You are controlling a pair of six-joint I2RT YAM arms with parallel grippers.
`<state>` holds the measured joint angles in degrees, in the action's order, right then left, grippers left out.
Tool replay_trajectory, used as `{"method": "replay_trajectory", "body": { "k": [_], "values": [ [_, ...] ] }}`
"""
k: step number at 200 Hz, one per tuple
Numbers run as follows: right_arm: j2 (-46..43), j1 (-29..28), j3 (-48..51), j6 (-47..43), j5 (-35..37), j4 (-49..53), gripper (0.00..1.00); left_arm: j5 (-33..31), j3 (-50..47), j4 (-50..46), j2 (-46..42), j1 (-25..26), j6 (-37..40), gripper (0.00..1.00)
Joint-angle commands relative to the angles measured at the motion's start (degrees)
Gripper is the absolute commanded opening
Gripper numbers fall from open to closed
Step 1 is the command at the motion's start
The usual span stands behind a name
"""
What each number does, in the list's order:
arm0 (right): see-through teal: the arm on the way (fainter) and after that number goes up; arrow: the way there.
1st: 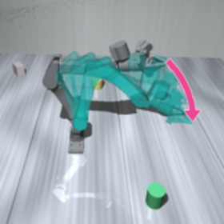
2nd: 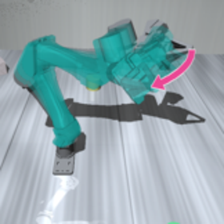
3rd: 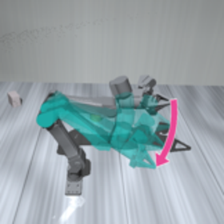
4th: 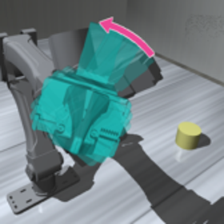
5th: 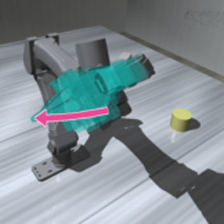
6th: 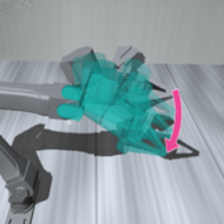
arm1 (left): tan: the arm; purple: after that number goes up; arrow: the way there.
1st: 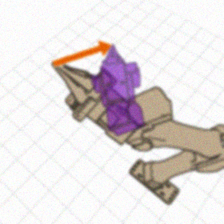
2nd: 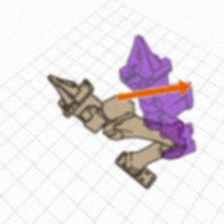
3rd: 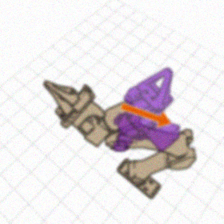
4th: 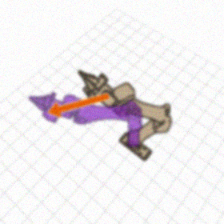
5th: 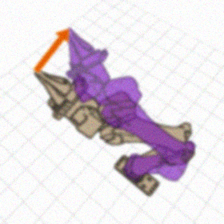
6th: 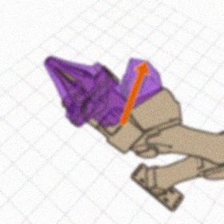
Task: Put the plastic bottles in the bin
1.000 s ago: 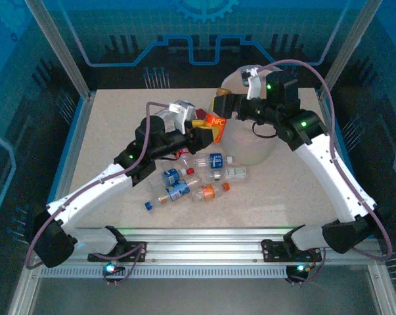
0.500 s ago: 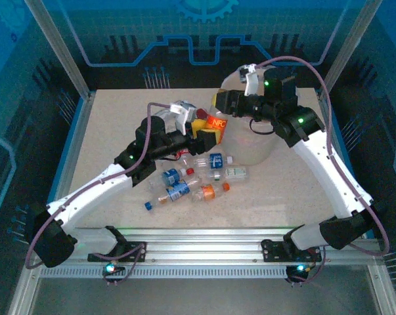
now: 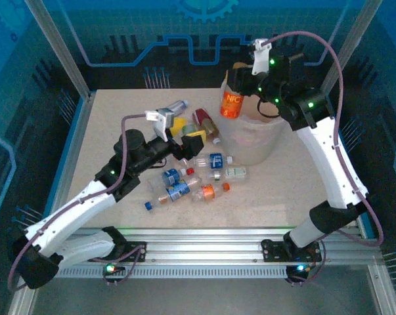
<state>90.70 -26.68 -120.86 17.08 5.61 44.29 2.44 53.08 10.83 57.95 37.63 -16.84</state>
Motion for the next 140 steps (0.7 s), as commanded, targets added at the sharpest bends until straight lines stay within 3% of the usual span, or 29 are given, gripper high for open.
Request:
{"method": "replay_trajectory", "body": {
  "k": [1,56,96,140],
  "values": [
    [4.87,0.46,-5.49,-6.91,13.57,5.66,0.13,-7.83,-2.48,-3.09,-3.31,0.25,2.28,0.99],
    [17.89,4.56,-16.66,-9.35,22.33,15.51,0.13,-17.16,-6.08,-9.24,-9.55,0.16,3.40,0.99],
    [22.45,7.09,-14.68,-8.83,26.43,18.75,0.13,-20.64,-8.04,-11.49,-11.96,0.11,3.49,0.99],
    [24.57,9.34,-8.30,-7.94,25.79,18.23,0.15,-22.15,-8.78,-12.51,-12.27,-0.03,2.89,0.99]
  ]
}}
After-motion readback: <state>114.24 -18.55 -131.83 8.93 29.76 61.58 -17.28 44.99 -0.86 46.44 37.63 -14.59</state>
